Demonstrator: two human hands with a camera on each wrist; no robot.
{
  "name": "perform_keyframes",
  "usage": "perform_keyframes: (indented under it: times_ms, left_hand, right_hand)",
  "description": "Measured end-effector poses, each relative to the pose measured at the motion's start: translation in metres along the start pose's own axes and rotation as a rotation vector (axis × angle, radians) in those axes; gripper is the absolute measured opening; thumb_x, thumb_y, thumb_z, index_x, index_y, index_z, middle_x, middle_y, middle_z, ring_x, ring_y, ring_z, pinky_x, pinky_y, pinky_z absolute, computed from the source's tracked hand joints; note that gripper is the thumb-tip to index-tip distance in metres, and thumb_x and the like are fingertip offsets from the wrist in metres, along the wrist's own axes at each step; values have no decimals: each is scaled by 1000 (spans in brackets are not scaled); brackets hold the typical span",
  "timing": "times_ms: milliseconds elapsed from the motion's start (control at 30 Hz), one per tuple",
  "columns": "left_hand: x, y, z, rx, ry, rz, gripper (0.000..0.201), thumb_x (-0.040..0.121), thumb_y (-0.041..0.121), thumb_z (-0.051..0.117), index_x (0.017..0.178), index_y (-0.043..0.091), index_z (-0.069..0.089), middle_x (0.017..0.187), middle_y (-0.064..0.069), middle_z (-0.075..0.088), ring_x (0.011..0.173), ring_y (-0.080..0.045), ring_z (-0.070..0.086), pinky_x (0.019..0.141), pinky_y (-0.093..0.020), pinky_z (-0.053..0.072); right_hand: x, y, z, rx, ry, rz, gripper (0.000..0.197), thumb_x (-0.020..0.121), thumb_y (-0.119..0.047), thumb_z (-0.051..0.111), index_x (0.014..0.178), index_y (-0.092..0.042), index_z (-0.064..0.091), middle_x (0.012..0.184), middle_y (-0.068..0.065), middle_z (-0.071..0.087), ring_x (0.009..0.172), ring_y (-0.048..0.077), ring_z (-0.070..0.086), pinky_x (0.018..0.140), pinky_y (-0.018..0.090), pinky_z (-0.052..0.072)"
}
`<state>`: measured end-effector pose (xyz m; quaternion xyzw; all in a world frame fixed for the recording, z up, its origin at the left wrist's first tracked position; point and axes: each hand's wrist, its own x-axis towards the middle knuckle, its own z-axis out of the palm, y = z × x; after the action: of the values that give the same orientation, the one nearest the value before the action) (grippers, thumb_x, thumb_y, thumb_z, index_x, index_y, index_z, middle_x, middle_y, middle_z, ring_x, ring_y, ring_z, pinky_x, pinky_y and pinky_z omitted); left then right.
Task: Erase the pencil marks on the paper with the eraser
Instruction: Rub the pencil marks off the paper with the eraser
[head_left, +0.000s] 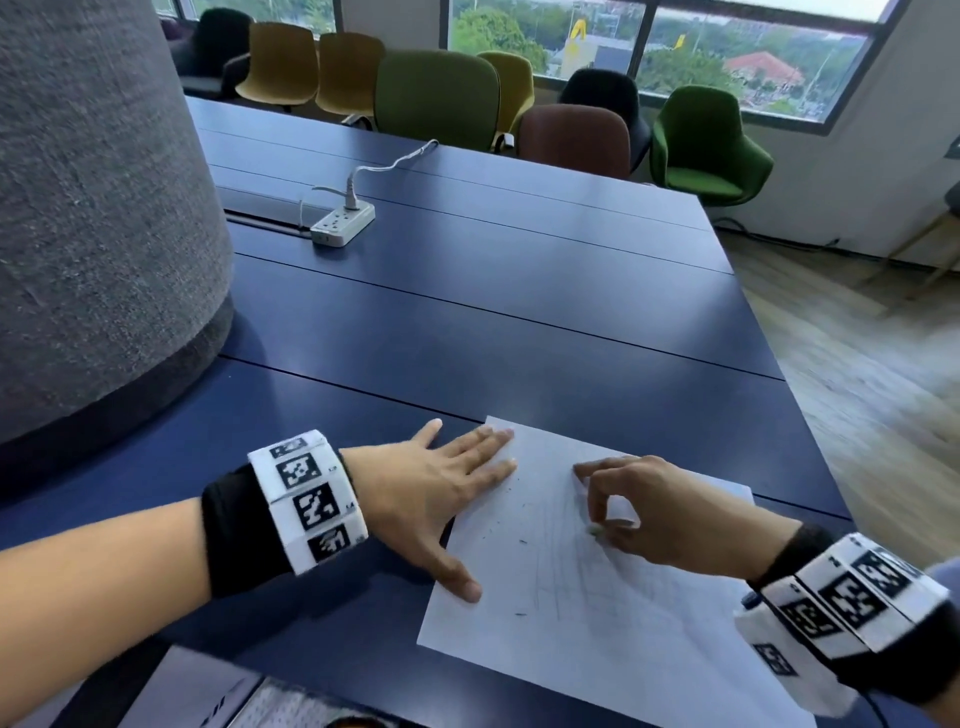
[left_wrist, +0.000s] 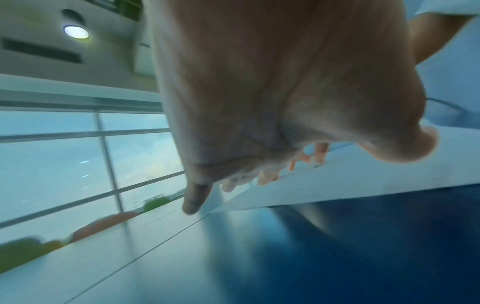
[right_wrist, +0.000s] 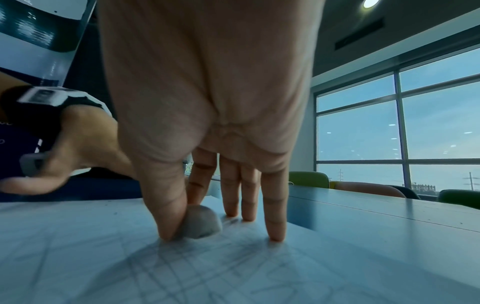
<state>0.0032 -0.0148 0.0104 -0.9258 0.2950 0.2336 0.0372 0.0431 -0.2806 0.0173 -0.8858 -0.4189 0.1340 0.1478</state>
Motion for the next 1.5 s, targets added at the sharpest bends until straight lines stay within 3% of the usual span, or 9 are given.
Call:
perform_keyframes:
  times_ms: [200, 267, 400, 533, 667, 833, 1033, 1233, 1500]
  left_hand:
    - [-23, 63, 38, 220, 90, 349, 78, 92, 65, -4, 157, 24, -2, 162, -9, -11, 149, -23, -9, 114, -62, -3]
    - [-28, 62, 48, 255, 127, 340, 68, 99, 58, 1, 158, 24, 1, 164, -6, -3, 150, -21, -4, 115, -61, 5]
    - [-32, 42, 39, 27, -22, 121, 80, 91, 68, 7, 149, 25, -27, 154, 6, -37, 137, -6, -39, 114, -47, -22]
    - [-31, 30, 38, 83, 13, 3, 85, 94, 70, 12, 146, 19, -32, 150, 0, -43, 136, -9, -43, 116, -46, -21]
    - [-32, 53, 42, 68, -7, 263, 80, 96, 68, 16, 151, 27, -25, 154, 3, -36, 138, -7, -39, 110, -45, -29]
    - [-31, 32, 35, 47, -96, -112, 93, 78, 77, -3, 147, 20, -30, 153, 2, -39, 137, -11, -41, 116, -44, -21]
    - [-30, 56, 34, 30, -91, 78, 87, 86, 75, 6, 149, 25, -28, 151, 5, -41, 137, -9, -41, 113, -42, -26]
    - [-18, 34, 19, 94, -87, -202, 105, 63, 79, -14, 143, 14, -32, 149, -3, -42, 138, -15, -39, 116, -46, -20]
    - [41, 63, 0, 9, 27, -42, 93, 91, 74, 14, 150, 13, -24, 156, -1, -34, 142, -12, -32, 118, -45, -17]
  right_hand:
    - [-2, 5, 1, 26, -3, 13, 17, 83, -24, 72, 74, -26, 58, 93, -9, 66, 96, 5, 59, 82, 22, 44]
    - [-2, 6, 1, 25, -12, 20, 16, 84, -27, 73, 76, -27, 59, 97, -11, 67, 104, 1, 59, 88, 18, 43]
    - [-1, 7, 2, 3, -20, 61, 9, 86, -28, 70, 82, -23, 64, 112, -7, 67, 120, 5, 53, 91, 1, 34]
    - [0, 7, 3, 0, -33, 48, 16, 85, -27, 71, 77, -29, 59, 91, -21, 58, 96, -17, 50, 82, 1, 30]
    - [0, 8, 3, -7, -27, 64, 11, 84, -29, 72, 79, -27, 62, 108, -12, 65, 111, -4, 54, 95, 17, 42]
    - [0, 6, 2, -20, -45, 83, 7, 85, -27, 70, 83, -23, 65, 119, -6, 65, 121, 8, 53, 91, 1, 32]
    - [-1, 7, 1, -21, -56, 87, 10, 83, -29, 72, 80, -28, 63, 123, -11, 63, 124, 3, 50, 105, 23, 40]
    - [1, 5, 2, -13, -42, 89, 14, 84, -30, 71, 77, -27, 60, 96, -16, 62, 104, 7, 57, 98, 21, 43]
    - [2, -1, 1, -6, -30, 103, 21, 78, -30, 71, 70, -34, 52, 89, -7, 64, 88, 12, 60, 82, 34, 50]
